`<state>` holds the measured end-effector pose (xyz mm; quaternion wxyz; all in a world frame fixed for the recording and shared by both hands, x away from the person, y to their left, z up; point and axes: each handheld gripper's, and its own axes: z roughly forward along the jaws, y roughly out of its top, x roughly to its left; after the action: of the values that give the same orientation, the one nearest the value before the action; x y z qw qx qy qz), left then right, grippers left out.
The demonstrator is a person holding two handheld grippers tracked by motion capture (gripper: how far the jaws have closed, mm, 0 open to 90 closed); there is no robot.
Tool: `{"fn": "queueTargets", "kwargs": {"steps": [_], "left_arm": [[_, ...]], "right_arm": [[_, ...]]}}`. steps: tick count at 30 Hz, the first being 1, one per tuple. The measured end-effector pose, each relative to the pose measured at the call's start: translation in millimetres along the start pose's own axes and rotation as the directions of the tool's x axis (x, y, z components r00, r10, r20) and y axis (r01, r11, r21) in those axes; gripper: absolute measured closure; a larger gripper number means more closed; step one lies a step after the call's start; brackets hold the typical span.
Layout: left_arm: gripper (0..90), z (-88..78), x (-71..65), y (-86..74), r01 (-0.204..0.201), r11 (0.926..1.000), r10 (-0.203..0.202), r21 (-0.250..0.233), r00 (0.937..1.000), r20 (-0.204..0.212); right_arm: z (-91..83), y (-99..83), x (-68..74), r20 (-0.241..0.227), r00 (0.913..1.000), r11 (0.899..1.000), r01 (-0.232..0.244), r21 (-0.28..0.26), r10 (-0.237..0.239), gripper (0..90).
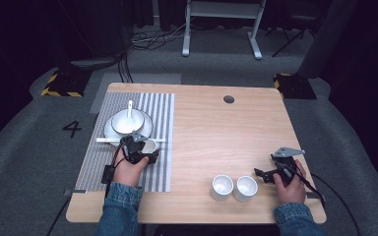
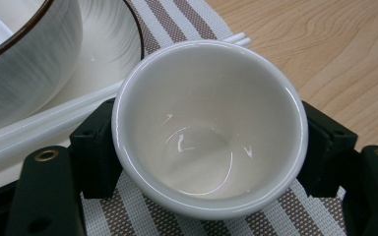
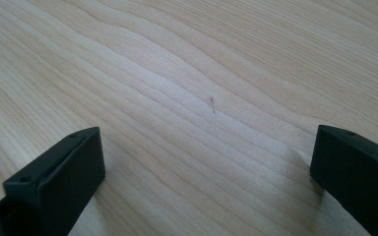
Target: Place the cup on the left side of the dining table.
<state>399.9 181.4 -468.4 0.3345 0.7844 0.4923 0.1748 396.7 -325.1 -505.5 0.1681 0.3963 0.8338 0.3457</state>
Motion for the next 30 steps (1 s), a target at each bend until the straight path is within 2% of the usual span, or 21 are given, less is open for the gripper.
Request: {"fn": "queueTargets", "kwargs": {"steps": [10,24,30], "left_arm": [[21.0,-8.7,-3.8,2.4,-0.001,0.9995,0.000,-0.033,0.9997,-0.023],[20.0,-43.4,-13.7,-9.2,-0.036,0.9973,0.034,-0.063,0.9988,-0.035],[19.8,-53.9,-17.4,-15.7,-0.049,0.9968,0.047,-0.062,0.9982,-0.038]], "right_arm": [[0.0,0.0,0.0,0.000,1.0000,1.000,0.000,0.000,0.000,0.3],[0.1,0.0,0.1,0.000,1.0000,1.000,-0.001,0.000,0.001,0.3],[0.1,0.1,0.1,0.000,1.0000,1.000,-0.001,0.000,0.001,0.3]]}}
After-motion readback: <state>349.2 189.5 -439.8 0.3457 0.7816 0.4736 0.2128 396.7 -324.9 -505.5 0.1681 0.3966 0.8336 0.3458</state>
